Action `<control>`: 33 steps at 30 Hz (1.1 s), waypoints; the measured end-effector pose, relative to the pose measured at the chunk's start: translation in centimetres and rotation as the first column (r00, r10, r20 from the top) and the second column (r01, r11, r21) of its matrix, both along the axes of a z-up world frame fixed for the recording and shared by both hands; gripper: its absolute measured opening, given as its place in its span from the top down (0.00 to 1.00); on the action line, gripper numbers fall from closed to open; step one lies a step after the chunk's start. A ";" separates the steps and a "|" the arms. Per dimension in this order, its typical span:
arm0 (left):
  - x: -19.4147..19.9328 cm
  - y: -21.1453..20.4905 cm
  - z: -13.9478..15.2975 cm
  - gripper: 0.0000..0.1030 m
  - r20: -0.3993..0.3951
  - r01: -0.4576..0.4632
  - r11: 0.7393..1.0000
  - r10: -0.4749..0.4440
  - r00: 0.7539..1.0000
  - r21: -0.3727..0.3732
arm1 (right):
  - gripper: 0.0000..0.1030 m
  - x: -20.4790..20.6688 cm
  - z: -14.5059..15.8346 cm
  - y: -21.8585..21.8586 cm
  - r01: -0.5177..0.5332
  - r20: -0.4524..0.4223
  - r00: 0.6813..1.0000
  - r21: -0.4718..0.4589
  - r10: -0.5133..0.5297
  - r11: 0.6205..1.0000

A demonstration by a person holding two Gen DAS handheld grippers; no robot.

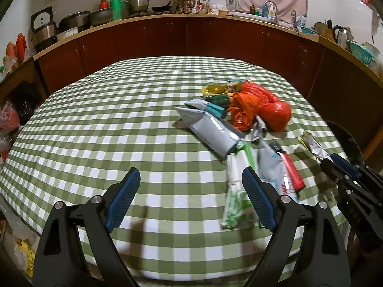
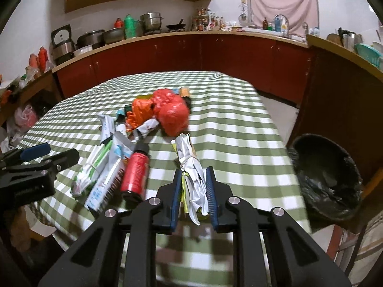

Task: Collect trash
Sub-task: 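Grasp the white crumpled wrapper with the right tool while the left tool grasps the white-green packet, then carry both held items over the black trash bin with both tools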

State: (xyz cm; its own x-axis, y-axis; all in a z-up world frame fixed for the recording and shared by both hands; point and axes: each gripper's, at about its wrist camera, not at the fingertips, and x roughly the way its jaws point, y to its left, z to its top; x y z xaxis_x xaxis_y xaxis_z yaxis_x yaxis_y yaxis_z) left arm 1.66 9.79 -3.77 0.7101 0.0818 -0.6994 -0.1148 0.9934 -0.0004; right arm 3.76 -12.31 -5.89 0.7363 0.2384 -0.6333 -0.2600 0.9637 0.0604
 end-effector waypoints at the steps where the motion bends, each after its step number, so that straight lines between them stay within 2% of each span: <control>1: -0.1 -0.3 0.0 0.17 0.001 0.006 1.000 -0.006 1.000 0.000 | 0.80 -0.2 0.1 -0.5 0.007 0.007 1.000 -0.007 -0.007 1.000; 6: -0.1 -2.0 -0.6 0.18 -0.012 0.040 0.999 -0.040 0.999 0.018 | 0.80 -0.8 0.4 -2.2 0.034 0.021 0.999 -0.003 -0.034 0.999; 11: 0.1 -2.5 -1.5 0.32 -0.036 0.073 0.997 -0.073 0.997 -0.003 | 0.79 -1.0 0.2 -3.1 0.045 0.014 0.999 0.004 -0.045 0.999; 16: 0.1 -2.4 -1.9 0.60 -0.042 0.109 0.993 -0.110 0.993 -0.039 | 0.79 -0.9 0.1 -3.7 0.054 0.003 0.999 0.029 -0.054 0.998; 19: 0.2 -2.4 -2.2 0.68 -0.053 0.131 0.990 -0.134 0.990 -0.056 | 0.79 -0.9 0.1 -3.6 0.053 0.004 0.999 0.027 -0.053 0.998; 27: -0.1 -2.2 -2.3 0.70 -0.039 0.147 0.987 -0.149 0.988 -0.060 | 0.80 -1.0 0.1 -3.5 0.054 0.005 0.999 0.022 -0.054 0.998; 33: -1.4 -2.5 -0.3 0.70 0.018 0.154 0.988 -0.154 0.988 -0.016 | 0.79 -1.3 0.9 -3.9 0.064 0.043 0.997 0.016 -0.065 0.998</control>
State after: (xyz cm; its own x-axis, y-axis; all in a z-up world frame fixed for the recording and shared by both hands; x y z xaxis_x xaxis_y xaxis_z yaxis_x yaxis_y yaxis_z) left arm 0.30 7.33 -4.04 0.7248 -0.0411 -0.6877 0.0395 0.9991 -0.0180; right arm 2.47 -16.19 -4.98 0.7771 0.1980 -0.5974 -0.1998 0.9777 0.0643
